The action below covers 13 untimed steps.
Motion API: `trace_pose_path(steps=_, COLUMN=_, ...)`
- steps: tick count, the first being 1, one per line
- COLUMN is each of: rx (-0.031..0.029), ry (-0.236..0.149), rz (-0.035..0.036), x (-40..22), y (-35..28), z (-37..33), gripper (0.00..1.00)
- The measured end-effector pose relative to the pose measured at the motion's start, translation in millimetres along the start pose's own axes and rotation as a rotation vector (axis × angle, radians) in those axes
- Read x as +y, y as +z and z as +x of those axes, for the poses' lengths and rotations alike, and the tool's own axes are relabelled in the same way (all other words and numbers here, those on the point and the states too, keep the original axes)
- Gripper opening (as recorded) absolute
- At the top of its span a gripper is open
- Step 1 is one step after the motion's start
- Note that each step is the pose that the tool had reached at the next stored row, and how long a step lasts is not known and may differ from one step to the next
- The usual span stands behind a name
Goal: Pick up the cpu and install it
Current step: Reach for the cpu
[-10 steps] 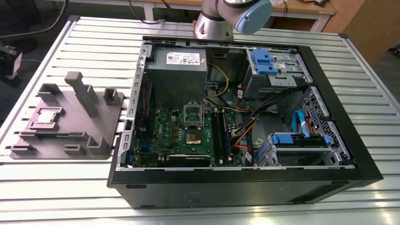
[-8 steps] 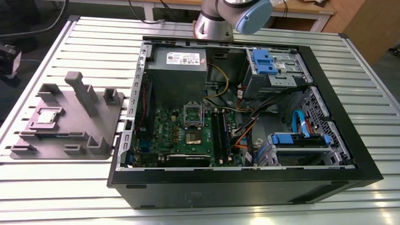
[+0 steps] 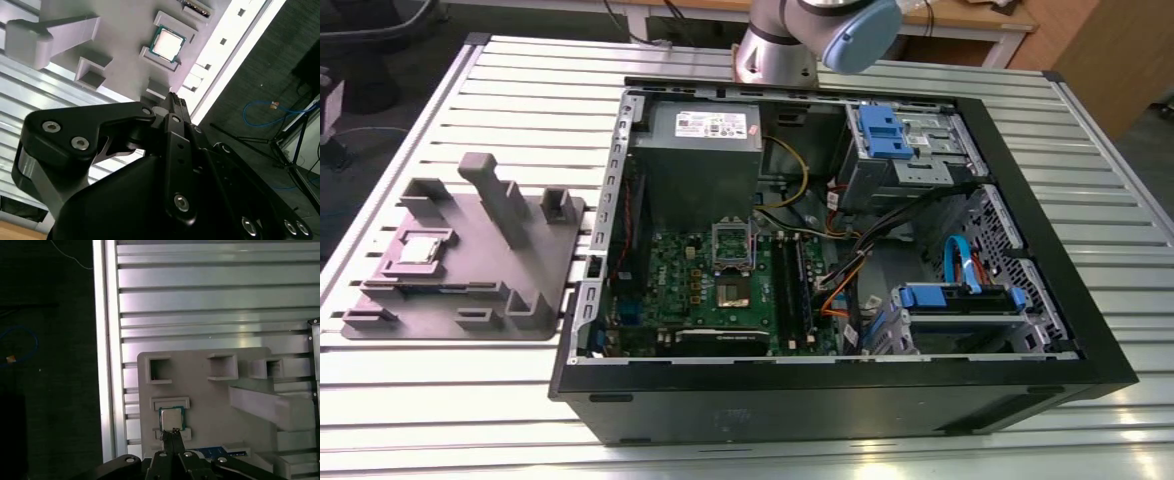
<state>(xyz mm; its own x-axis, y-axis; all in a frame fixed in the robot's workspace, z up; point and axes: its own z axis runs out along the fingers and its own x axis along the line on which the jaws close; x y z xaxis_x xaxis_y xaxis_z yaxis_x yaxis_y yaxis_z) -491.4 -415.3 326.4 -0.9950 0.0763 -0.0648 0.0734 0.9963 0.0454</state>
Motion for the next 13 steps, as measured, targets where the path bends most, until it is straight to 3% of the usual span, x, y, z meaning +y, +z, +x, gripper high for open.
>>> trace_pose_path(steps=13, rx=0.0, ry=0.0, rz=0.0001, x=2.5, y=-48.7, z=-3.1, gripper=0.11)
